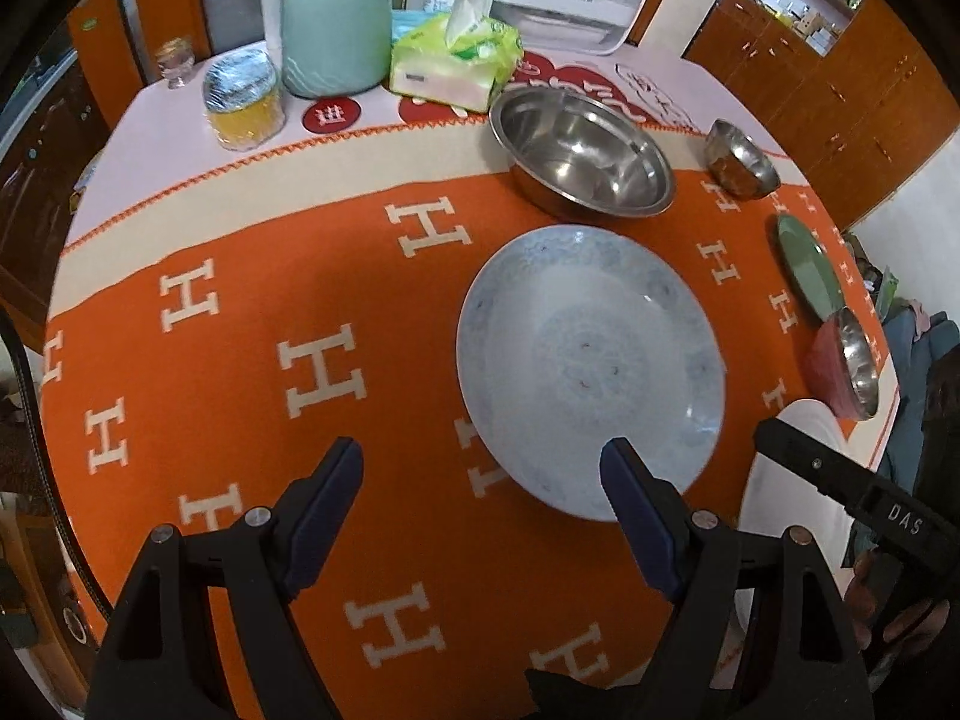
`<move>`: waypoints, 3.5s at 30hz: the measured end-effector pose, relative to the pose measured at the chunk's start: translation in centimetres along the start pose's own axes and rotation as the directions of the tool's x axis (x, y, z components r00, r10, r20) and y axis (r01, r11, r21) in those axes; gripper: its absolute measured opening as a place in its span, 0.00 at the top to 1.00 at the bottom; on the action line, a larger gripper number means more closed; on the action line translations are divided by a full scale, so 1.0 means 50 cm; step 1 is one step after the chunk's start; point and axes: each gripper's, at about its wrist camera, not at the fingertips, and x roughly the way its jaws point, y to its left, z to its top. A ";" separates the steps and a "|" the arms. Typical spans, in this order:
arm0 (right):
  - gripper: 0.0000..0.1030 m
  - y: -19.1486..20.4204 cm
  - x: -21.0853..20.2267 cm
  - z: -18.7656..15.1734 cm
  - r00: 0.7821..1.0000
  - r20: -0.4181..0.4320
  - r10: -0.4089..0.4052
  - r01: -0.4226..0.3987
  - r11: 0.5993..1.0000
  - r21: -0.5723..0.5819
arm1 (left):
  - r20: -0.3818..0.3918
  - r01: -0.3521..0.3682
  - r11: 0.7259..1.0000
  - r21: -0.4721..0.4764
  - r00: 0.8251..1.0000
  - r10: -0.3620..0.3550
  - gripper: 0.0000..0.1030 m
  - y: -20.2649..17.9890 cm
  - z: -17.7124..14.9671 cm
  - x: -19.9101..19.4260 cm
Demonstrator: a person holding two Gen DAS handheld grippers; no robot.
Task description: Organize plates and bowls
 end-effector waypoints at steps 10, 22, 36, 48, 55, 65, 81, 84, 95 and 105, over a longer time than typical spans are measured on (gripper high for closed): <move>0.47 -0.007 0.087 0.030 0.999 -0.036 0.029 -0.029 0.999 0.015 | -0.017 0.024 0.999 -0.040 1.000 -0.024 0.22 0.026 0.011 0.094; 0.50 -0.016 0.133 0.046 0.997 -0.024 0.071 -0.070 0.997 0.016 | 0.007 0.056 0.995 -0.088 0.998 -0.056 0.28 0.027 0.030 0.143; 0.79 -0.044 0.139 0.055 0.997 0.012 0.073 -0.073 0.995 0.060 | 0.023 0.070 0.997 -0.040 0.997 -0.069 0.60 -0.021 0.040 0.156; 0.85 -0.050 0.139 0.054 0.997 0.013 0.076 -0.077 0.994 0.077 | 0.015 0.063 0.997 -0.036 0.998 -0.063 0.68 -0.012 0.038 0.156; 0.85 -0.049 0.140 0.053 0.997 0.014 0.071 -0.072 0.995 0.076 | 0.015 0.043 0.999 -0.028 0.999 -0.043 0.71 -0.014 0.038 0.156; 0.92 -0.051 0.140 0.053 0.999 0.003 0.042 -0.042 0.996 0.076 | -0.008 0.031 0.999 0.019 0.999 -0.031 0.79 -0.011 0.035 0.152; 0.91 -0.035 0.080 0.010 1.000 0.000 0.031 -0.031 0.999 -0.004 | -0.002 0.030 0.994 0.107 1.000 -0.030 0.79 -0.030 -0.019 0.073; 0.91 -0.031 0.050 -0.002 0.999 0.023 0.032 -0.032 0.999 -0.029 | 0.012 0.037 0.991 0.129 0.999 -0.039 0.79 -0.043 -0.032 0.047; 0.90 -0.027 -0.063 -0.058 0.992 0.121 0.039 -0.026 0.994 -0.107 | 0.089 0.045 0.983 0.178 0.994 -0.061 0.79 -0.103 -0.088 -0.051; 0.90 -0.047 -0.154 -0.120 0.978 0.202 0.044 -0.015 0.990 -0.143 | 0.125 0.060 0.972 0.227 0.988 -0.091 0.79 -0.165 -0.154 -0.120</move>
